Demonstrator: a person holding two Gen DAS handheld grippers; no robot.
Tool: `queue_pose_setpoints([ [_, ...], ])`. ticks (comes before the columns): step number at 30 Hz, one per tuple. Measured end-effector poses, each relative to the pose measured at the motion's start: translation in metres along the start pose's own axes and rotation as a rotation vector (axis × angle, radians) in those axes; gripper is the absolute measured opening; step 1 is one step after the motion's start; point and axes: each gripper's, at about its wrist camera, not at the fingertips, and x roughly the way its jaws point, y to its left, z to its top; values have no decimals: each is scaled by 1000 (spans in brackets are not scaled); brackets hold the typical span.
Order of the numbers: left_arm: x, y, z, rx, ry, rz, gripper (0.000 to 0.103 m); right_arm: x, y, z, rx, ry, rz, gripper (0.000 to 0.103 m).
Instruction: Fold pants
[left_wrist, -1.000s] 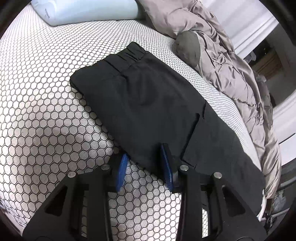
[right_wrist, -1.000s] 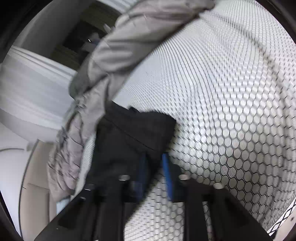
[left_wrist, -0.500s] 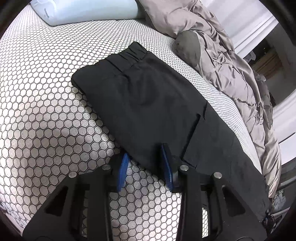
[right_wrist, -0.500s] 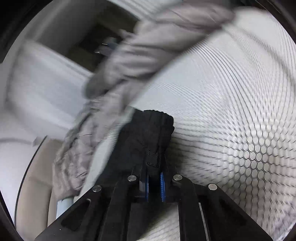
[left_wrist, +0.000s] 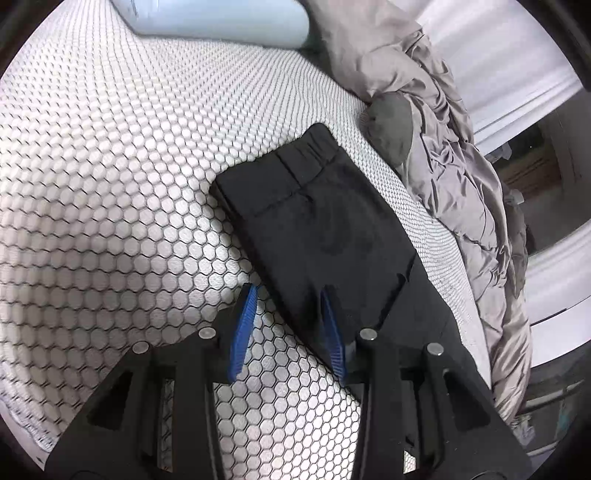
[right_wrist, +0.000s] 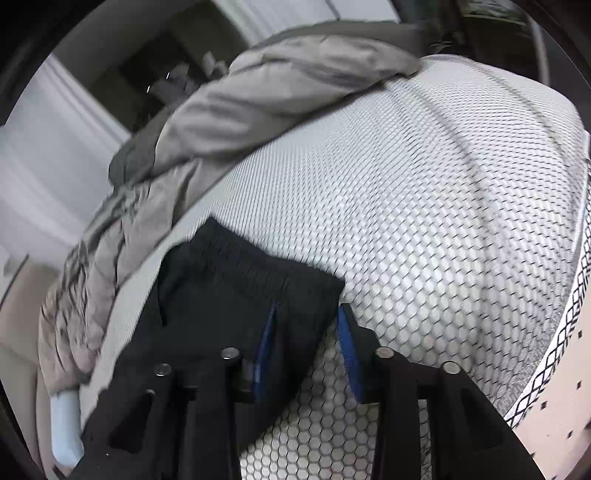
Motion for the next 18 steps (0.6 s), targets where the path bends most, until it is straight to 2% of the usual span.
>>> queue_pose_setpoints([
  [2,9,-1,3,1,22,-26,31,-3,-8,0,33,-7,42,36],
  [4,19,-3,7,-36,30,-61,31,-8,-9,-1,53,-10,75,43],
  [7,26,-3,12,-93,2,-110,9,-5,4,-1,40,-12,72,46],
  [9,23,-4,12,-111,-35,-113,4,-3,9,-3,36,-15,75,46],
  [11,1,-13,9,-80,-109,-104,2,6,18,-3,49,-16,90,46],
  [13,-14,-18,10,-30,-151,-82,2,0,14,-3,63,-19,110,46],
  [16,0,-7,15,-43,-114,20,2,-4,3,-2,70,-24,105,46],
  [18,13,4,15,-88,-83,30,2,-4,-1,0,82,-26,84,47],
])
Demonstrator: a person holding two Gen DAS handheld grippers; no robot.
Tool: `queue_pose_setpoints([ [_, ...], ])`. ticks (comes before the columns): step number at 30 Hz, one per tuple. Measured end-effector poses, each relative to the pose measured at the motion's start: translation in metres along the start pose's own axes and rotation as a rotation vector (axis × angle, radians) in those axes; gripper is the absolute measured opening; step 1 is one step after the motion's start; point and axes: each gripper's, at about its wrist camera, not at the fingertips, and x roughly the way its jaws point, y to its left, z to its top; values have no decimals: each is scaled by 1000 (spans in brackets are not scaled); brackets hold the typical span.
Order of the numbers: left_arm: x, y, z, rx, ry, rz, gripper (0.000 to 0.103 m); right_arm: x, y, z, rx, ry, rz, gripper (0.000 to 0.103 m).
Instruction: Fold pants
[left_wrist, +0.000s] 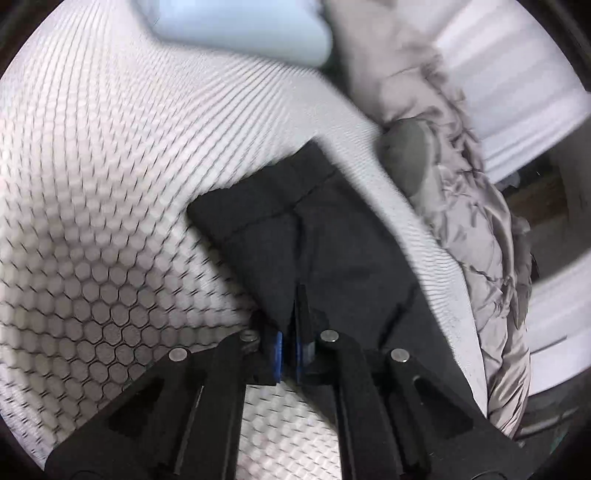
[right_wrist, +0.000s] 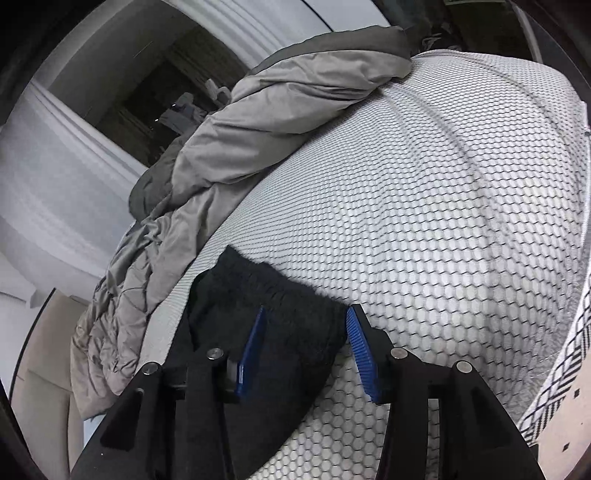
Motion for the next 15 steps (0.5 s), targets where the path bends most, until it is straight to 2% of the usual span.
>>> queue_pose_setpoints([
  [3,-1,-3,3,10,-6,1,2,5,-13,1,69,28,3,48],
  [4,-4,-5,4,26,-16,6,2,9,-17,1,94,47,23,48],
  [7,-9,-4,4,28,-25,-3,2,28,-22,-3,145,149,152,48],
  [9,-13,-1,7,13,-17,-19,2,37,-16,-6,112,171,147,48],
  [11,-20,7,6,21,-20,-24,2,41,-8,-7,61,163,108,32],
  [12,-25,9,6,29,-25,-24,2,39,-6,-6,54,150,116,26],
  [14,-29,11,6,58,-25,-12,2,25,1,-4,35,101,223,19],
  [15,-30,12,5,72,-23,-3,2,20,4,-3,13,92,241,17],
])
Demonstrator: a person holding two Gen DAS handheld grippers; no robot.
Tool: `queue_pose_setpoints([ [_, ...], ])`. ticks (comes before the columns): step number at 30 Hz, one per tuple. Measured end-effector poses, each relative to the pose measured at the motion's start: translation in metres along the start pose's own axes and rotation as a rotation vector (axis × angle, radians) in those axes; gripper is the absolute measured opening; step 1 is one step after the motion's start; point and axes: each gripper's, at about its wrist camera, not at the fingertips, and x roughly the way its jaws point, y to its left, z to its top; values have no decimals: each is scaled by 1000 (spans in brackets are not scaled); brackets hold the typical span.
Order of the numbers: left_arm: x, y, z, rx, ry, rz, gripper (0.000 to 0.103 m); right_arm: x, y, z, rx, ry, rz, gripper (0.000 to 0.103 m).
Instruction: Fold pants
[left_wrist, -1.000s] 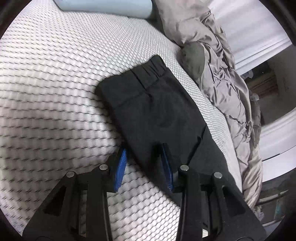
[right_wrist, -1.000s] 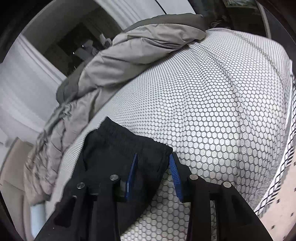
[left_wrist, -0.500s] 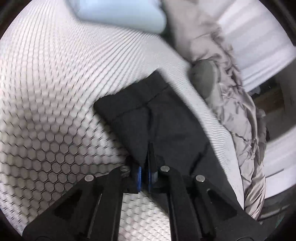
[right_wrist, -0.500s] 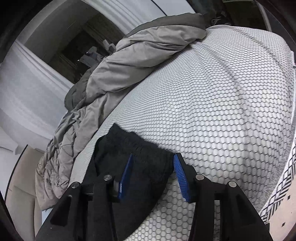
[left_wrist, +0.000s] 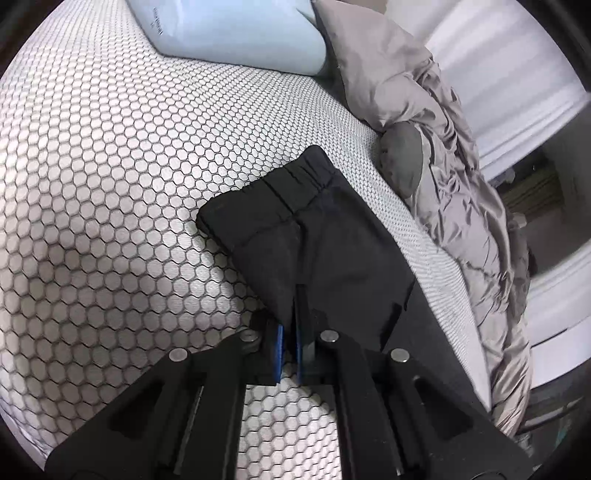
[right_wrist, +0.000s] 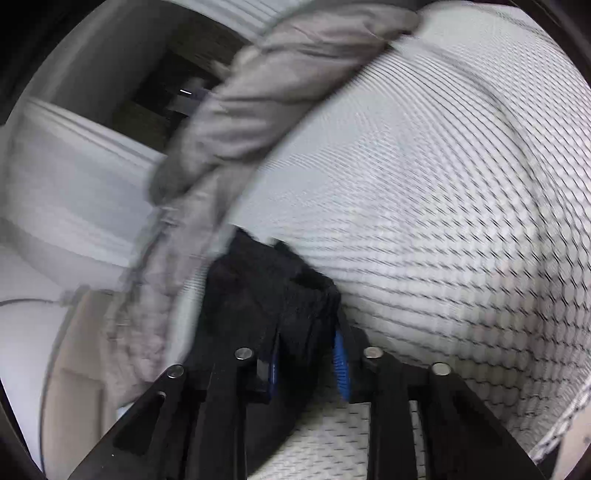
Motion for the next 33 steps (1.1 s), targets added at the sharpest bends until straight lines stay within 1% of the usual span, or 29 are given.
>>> queue_pose_setpoints([
  [1,1,0,-1,15,9,16,2,-3,0,-3,-27,2,-10,17],
  [3,5,-1,-2,48,31,45,5,1,-4,-8,-71,46,-119,17],
  [4,5,-7,-2,77,33,85,9,9,-9,-12,-101,88,-214,19],
  [5,2,-13,-3,105,21,114,12,20,-14,-17,-137,149,-297,22],
  [6,-4,-19,-4,129,0,138,13,24,-15,-19,-148,170,-309,22],
  [7,-12,-25,-5,156,-29,166,14,17,-12,-17,-138,141,-291,26],
  [8,-19,-32,-5,176,-57,185,20,11,-8,-15,-132,121,-286,32],
  [9,-28,-40,-6,196,-89,193,26,2,-5,-13,-130,88,-288,46],
  [10,-37,-50,-7,215,-120,183,41,-8,-1,-11,-127,27,-289,60],
  [11,-43,-57,-9,228,-140,171,60,-16,3,-8,-127,-26,-283,63],
  [12,-49,-68,-13,252,-154,148,68,-20,6,-6,-129,-62,-276,64],
  [13,-51,-76,-15,274,-155,130,82,-23,11,-5,-130,-91,-267,67],
  [14,-52,-84,-19,301,-152,107,88,-22,16,-5,-135,-103,-260,69],
  [15,-53,-93,-24,336,-149,77,90,-21,20,-2,-145,-99,-256,73],
  [16,-52,-102,-29,364,-140,45,100,-12,28,0,-172,-81,-265,76],
  [17,-50,-112,-34,382,-130,20,102,-2,38,3,-211,-53,-287,77],
  [18,-45,-122,-40,408,-108,-14,102,3,44,6,-239,-31,-292,77],
  [19,-41,-130,-46,425,-88,-30,102,19,55,11,-284,8,-271,80],
  [21,-28,-143,-57,449,-43,-74,102,40,64,18,-316,55,-245,84],
  [23,-14,-151,-70,467,17,-86,102,73,79,27,-388,108,-247,84],
  [24,-3,-155,-77,490,50,-72,102,83,81,28,-406,127,-251,84],
  [25,4,-153,-83,508,77,-47,102,103,86,31,-425,170,-263,84],
  [26,14,-153,-89,527,113,-15,102,121,93,34,-445,202,-279,84],
  [27,26,-153,-96,537,157,19,102,133,96,36,-461,215,-292,84],
  [28,31,-150,-98,536,175,31,102,143,99,37,-490,225,-313,84],
  [30,36,-150,-101,542,177,39,102,165,111,36,-570,261,-355,84],
  [31,37,-152,-103,554,176,45,102,166,110,34,-609,268,-367,84],
  [32,36,-153,-106,567,177,49,102,172,116,32,-655,273,-379,81],
  [33,38,-156,-108,582,176,57,102,176,121,31,-685,280,-374,64],
])
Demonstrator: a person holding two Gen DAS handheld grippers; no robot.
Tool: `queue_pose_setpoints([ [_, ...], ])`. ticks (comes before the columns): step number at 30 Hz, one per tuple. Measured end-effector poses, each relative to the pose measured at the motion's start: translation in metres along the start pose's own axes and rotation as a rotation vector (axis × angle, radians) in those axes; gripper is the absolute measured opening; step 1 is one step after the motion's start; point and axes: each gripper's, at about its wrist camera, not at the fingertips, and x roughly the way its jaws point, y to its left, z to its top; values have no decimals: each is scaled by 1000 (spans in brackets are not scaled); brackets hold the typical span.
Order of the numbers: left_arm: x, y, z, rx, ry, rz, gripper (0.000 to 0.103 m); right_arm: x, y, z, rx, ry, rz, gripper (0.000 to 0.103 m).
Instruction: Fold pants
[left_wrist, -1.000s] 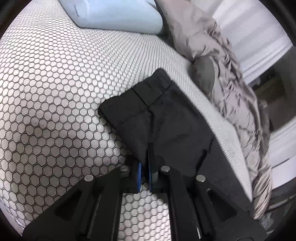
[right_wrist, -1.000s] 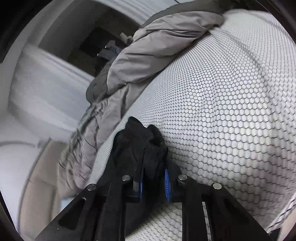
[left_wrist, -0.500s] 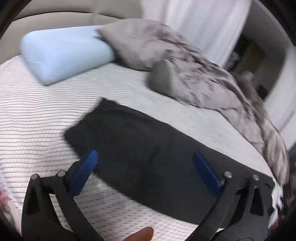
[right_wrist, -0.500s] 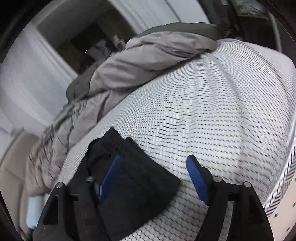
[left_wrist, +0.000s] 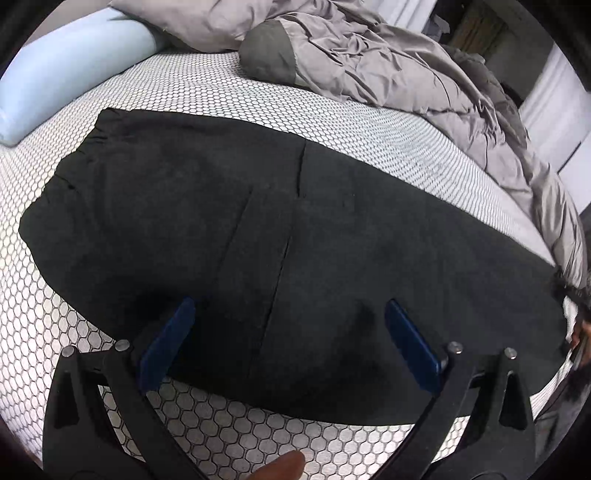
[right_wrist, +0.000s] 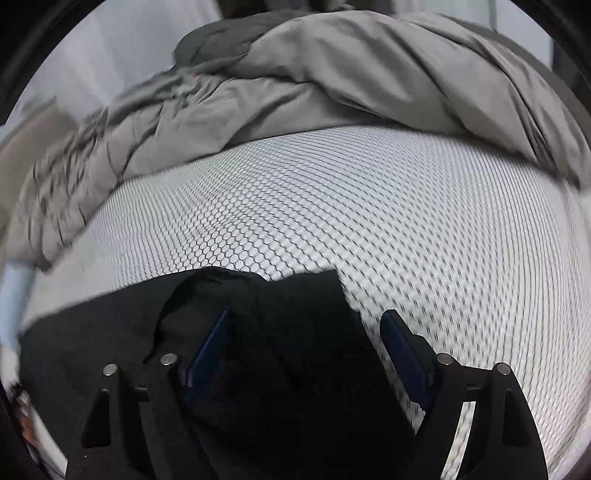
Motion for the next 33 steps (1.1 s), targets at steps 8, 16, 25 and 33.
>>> queue_pose_setpoints([
  [8,12,3,6,63,20,32,102,25,-9,27,45,4,-27,36],
  [16,-22,4,6,74,-34,26,102,-5,-30,12,167,-29,-18,77],
  [25,-41,-104,-27,263,-106,-134,102,-94,49,-71,45,-168,102,101],
  [33,3,-193,-91,489,10,-135,102,-44,163,-119,-219,-106,189,101],
])
